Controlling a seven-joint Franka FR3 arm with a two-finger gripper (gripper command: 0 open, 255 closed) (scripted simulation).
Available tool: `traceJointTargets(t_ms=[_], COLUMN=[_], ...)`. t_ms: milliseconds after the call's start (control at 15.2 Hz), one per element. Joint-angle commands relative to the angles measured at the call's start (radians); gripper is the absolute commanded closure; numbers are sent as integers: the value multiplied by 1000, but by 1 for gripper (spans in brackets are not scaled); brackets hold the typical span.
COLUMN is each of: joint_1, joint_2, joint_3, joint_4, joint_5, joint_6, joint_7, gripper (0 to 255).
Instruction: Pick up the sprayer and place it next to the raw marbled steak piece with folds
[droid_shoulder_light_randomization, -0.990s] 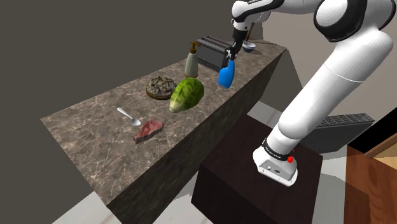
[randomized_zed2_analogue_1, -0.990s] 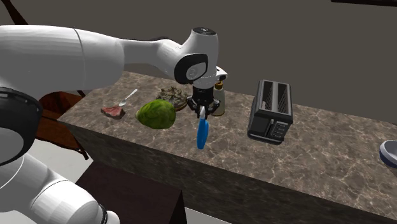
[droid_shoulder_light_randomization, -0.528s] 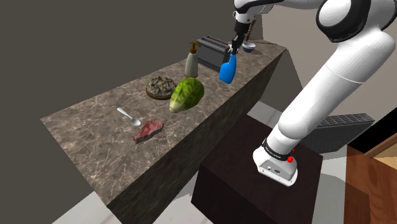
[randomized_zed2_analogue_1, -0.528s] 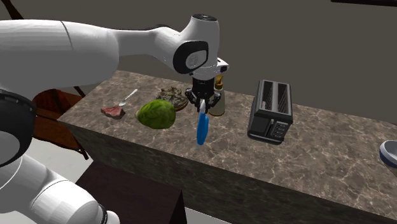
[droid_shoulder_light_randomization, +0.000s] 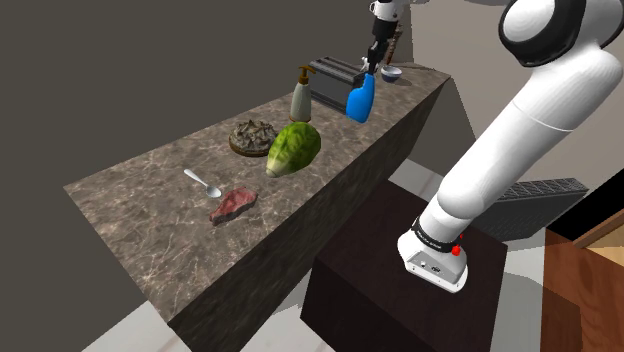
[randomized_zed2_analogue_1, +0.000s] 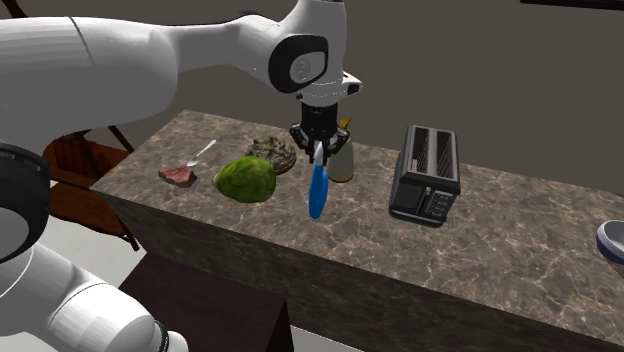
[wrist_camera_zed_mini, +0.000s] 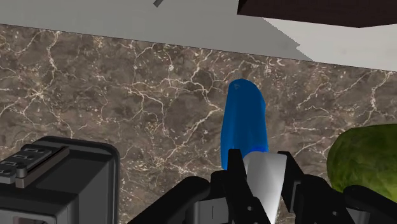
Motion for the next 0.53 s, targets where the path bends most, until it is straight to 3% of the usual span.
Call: traceJointTargets(t_ms=[0,462], joint_1=[0,1], joint_2=[1,13], joint_3=[0,0], joint_4=[27,133], joint_5=[1,6], joint_6=[-26,-122], joint_7=[-1,-5], gripper=[255,255])
